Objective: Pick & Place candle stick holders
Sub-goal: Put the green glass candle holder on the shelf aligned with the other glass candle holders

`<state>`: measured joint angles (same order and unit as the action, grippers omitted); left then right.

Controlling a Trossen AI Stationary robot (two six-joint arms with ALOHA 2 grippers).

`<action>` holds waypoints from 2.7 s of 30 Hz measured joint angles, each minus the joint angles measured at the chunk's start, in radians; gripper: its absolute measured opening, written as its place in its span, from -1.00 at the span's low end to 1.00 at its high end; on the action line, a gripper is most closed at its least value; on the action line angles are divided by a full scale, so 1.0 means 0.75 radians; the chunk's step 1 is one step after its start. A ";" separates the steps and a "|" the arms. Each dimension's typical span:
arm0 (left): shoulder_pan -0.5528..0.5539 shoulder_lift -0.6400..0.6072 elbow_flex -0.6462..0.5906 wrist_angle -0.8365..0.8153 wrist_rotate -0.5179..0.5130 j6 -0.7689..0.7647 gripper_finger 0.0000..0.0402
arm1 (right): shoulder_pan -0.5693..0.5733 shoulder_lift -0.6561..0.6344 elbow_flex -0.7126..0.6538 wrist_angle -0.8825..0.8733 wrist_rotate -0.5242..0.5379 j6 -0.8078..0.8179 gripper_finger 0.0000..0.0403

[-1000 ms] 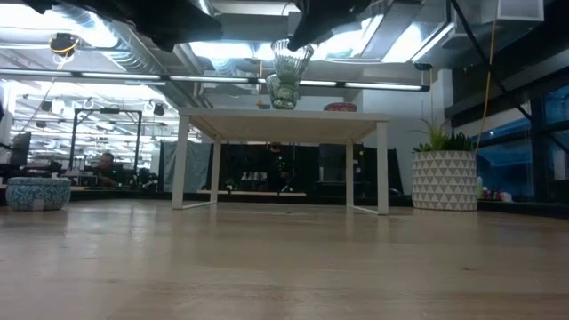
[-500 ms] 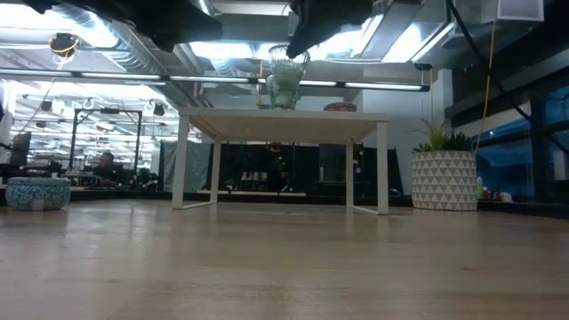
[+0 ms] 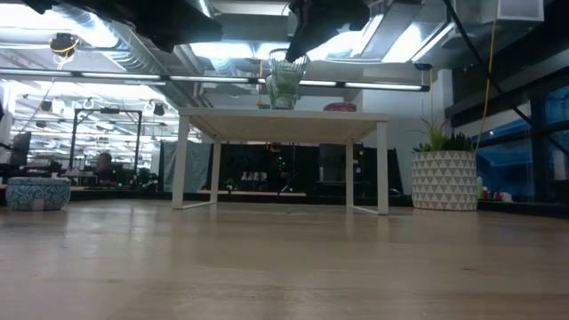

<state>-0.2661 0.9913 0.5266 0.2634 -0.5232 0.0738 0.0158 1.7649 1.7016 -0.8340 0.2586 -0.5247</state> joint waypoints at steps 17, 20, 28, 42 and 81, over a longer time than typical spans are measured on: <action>0.000 0.000 0.000 0.000 0.000 0.000 -0.48 | -0.003 -0.001 0.007 0.009 0.000 -0.019 -0.83; 0.000 0.000 0.000 0.000 0.000 0.000 -0.48 | -0.003 -0.002 0.008 0.009 0.000 -0.019 -0.83; 0.000 0.000 0.000 0.001 0.000 0.000 -0.48 | -0.003 -0.002 0.009 0.005 -0.001 -0.013 -0.83; 0.000 0.000 0.000 0.001 0.000 0.000 -0.48 | -0.004 -0.002 0.010 0.000 -0.001 0.016 -0.83; 0.000 0.000 0.000 0.001 0.000 -0.001 -0.48 | -0.005 -0.003 0.013 0.004 0.005 0.057 -0.50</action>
<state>-0.2664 0.9913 0.5266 0.2641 -0.5231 0.0734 0.0124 1.7626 1.7111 -0.8310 0.2623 -0.4821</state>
